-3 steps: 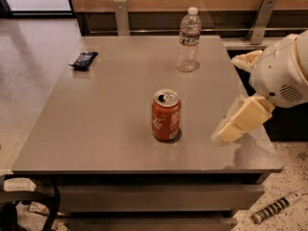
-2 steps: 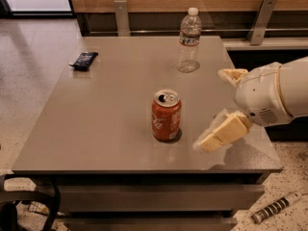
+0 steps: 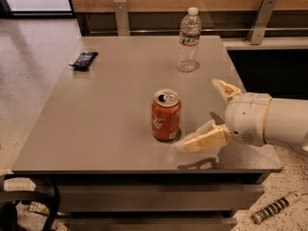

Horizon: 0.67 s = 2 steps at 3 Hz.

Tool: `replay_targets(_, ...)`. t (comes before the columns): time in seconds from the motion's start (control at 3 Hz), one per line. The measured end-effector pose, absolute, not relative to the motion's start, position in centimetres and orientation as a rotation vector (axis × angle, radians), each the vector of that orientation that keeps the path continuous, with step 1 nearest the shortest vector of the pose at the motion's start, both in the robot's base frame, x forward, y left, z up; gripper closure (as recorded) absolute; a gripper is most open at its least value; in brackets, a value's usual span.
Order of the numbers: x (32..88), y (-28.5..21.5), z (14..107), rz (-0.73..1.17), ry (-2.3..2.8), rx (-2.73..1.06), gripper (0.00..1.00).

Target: Move coke can near rxbar blueberry

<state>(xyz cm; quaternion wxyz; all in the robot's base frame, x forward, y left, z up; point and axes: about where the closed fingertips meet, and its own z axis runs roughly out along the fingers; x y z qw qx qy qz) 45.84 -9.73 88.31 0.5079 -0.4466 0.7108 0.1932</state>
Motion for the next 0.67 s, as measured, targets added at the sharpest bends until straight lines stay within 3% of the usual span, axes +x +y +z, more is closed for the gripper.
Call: replay_targets(0.67, 46.5, -8.4, 90.3, 0.638, 1.518, -0.858, 0.0)
